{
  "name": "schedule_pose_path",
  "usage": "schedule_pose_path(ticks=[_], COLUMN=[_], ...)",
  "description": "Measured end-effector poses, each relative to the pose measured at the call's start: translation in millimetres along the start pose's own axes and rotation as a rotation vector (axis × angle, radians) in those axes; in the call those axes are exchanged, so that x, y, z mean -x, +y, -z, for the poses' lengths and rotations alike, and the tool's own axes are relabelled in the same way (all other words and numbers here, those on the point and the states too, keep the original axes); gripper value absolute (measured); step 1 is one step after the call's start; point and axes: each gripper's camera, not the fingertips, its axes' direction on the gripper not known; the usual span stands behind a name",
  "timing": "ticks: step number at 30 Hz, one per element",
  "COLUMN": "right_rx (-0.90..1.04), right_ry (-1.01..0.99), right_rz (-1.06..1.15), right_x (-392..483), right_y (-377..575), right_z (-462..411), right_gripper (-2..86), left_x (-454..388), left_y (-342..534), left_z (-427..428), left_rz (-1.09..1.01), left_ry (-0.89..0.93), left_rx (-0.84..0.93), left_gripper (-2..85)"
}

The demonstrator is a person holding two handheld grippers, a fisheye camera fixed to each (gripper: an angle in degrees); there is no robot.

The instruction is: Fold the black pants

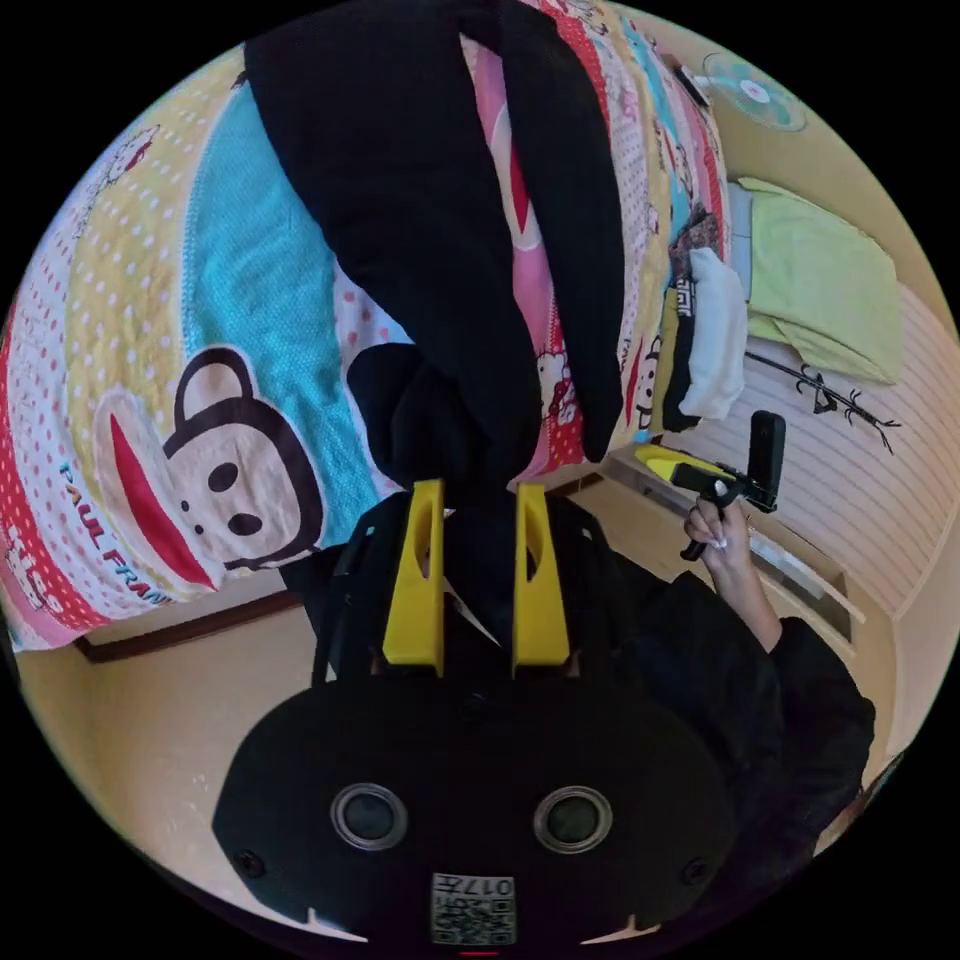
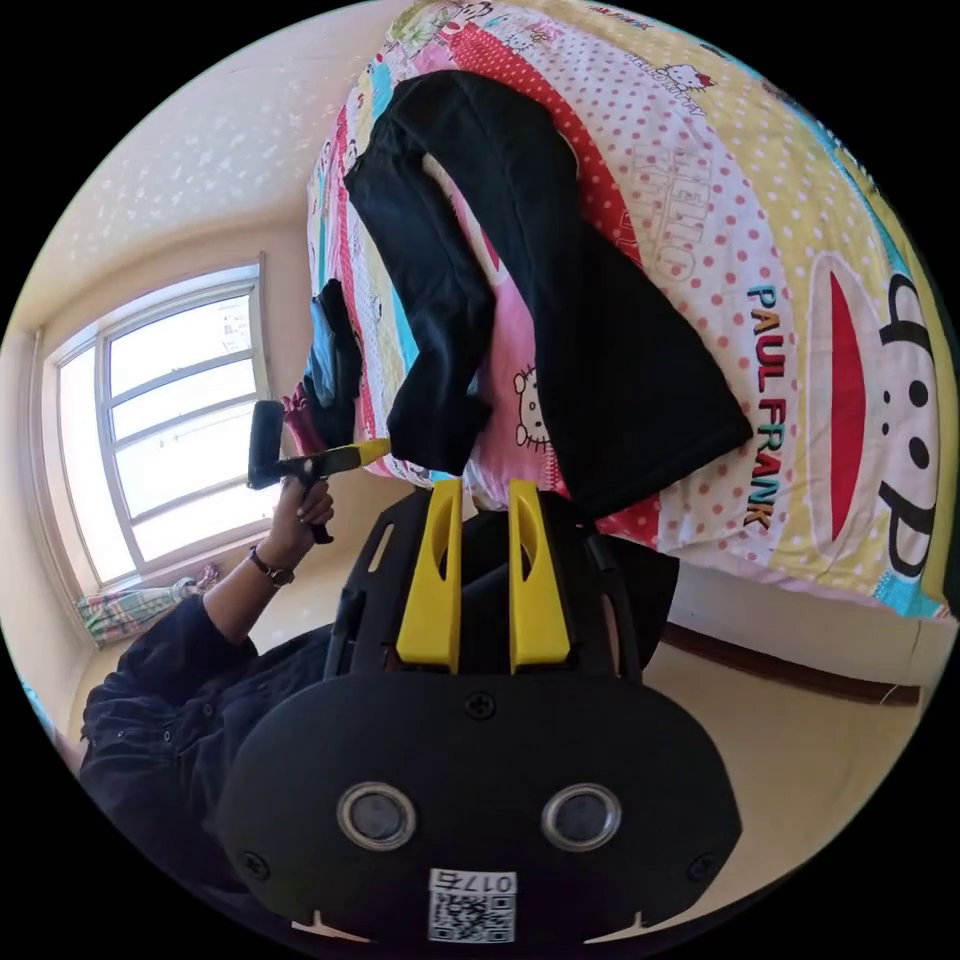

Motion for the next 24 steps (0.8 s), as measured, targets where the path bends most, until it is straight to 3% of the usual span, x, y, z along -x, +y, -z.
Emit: schedule_pose_path(ticks=[2, 4, 6, 8, 10, 12, 14, 17, 20, 24], right_rx=[0.056, 0.124, 0.159, 0.187, 0.145, 0.083, 0.021, -0.058, -0.121, -0.100], right_ry=[0.034, 0.033, 0.030, 0.055, 0.072, 0.070, 0.088, 0.128, 0.147, 0.193], right_rz=[0.005, 0.029, 0.072, 0.089, 0.070, 0.044, 0.010, -0.055, -0.055, 0.105], right_x=[-0.9, -1.0, -0.3, -5.5, -21.7, -37.3, -52.8, -71.9, -68.8, -33.0], right_y=[-9.9, -22.8, -27.4, -28.0, -24.9, -22.3, -21.4, -24.3, -31.1, -47.4], right_z=[3.7, 11.5, 22.8, 38.7, 68.4, 89.9, 106.2, 119.4, 122.5, 107.7], right_gripper=[7.4, 7.4, 7.4, 7.3, 7.4, 7.6, 8.0, 10.1, 12.2, 15.7], left_x=[9.5, 12.5, 16.5, 30.9, 38.6, 42.1, 63.9, 103.6, 105.9, 99.7], left_y=[-21.4, -21.0, -11.9, 20.7, 53.8, 81.4, 99.5, 101.2, 90.8, 80.2], left_z=[-18.6, -11.7, 9.8, 53.2, 81.3, 99.1, 93.1, 49.0, 17.5, 9.7], left_rz=[0.019, 0.004, -0.032, -0.058, -0.064, -0.079, 0.085, 0.430, 0.454, 0.474], left_ry=[-0.020, 0.031, 0.232, 0.663, 0.808, 0.837, 0.840, 0.634, 0.559, 0.559], left_rx=[0.171, 0.133, 0.023, -0.248, -0.397, -0.464, -0.467, -0.236, -0.099, -0.117], left_gripper=[5.3, 2.8, 1.0, -0.4, -0.8, -0.9, -0.9, -1.0, -0.9, -1.0])
